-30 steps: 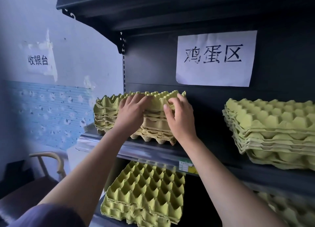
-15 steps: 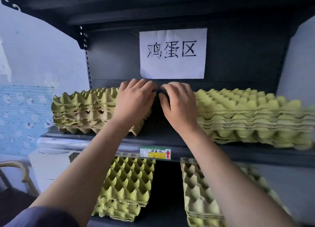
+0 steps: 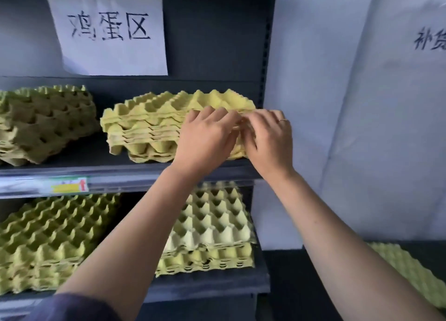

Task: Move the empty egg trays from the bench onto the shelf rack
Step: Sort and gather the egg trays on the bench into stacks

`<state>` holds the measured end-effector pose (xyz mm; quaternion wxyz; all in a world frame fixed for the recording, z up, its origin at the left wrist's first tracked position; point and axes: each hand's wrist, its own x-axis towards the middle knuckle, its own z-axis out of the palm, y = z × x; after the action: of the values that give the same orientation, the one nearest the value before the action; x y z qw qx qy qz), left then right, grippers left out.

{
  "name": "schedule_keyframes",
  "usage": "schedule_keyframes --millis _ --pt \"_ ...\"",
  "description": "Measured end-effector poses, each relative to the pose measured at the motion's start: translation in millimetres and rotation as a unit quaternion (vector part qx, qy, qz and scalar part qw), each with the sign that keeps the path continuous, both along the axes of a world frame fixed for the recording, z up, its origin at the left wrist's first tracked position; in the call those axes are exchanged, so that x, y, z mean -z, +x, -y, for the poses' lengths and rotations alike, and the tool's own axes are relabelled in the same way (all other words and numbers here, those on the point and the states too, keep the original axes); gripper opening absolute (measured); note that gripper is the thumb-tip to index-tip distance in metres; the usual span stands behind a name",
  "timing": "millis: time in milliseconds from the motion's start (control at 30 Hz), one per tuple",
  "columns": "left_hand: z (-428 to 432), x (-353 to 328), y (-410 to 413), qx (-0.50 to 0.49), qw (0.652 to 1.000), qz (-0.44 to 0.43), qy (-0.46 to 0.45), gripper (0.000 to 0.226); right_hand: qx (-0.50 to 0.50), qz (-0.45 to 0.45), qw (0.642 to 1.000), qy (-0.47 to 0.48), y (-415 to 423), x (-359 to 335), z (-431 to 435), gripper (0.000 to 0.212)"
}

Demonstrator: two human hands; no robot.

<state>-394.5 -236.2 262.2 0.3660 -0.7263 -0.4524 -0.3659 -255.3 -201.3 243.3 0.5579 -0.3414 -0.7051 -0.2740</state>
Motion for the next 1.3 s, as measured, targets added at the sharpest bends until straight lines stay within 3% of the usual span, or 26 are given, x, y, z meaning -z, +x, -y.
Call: schedule_keyframes --millis 367,667,833,1000,1300 --pt "-71 81 180 0.164 0.978 -0.031 -0.125 0.031 0.109 0.004 0.987 -0.114 200 93 -42 0.027" --pt "-147 134 305 0.247 0.936 -0.073 -0.239 0.018 0.254 0.041 0.917 -0.306 331 163 -78 0.038" --pt "-178 164 367 0.237 0.912 -0.114 -0.316 0.031 0.281 0.028 0.875 -0.393 405 201 -94 0.045" --pt "-208 197 429 0.204 0.895 -0.124 -0.378 0.031 0.28 0.021 0.842 -0.461 487 238 -109 0.024" --pt "-232 266 547 0.115 0.858 -0.116 -0.487 0.03 0.224 0.051 0.787 -0.572 623 279 -144 0.03"
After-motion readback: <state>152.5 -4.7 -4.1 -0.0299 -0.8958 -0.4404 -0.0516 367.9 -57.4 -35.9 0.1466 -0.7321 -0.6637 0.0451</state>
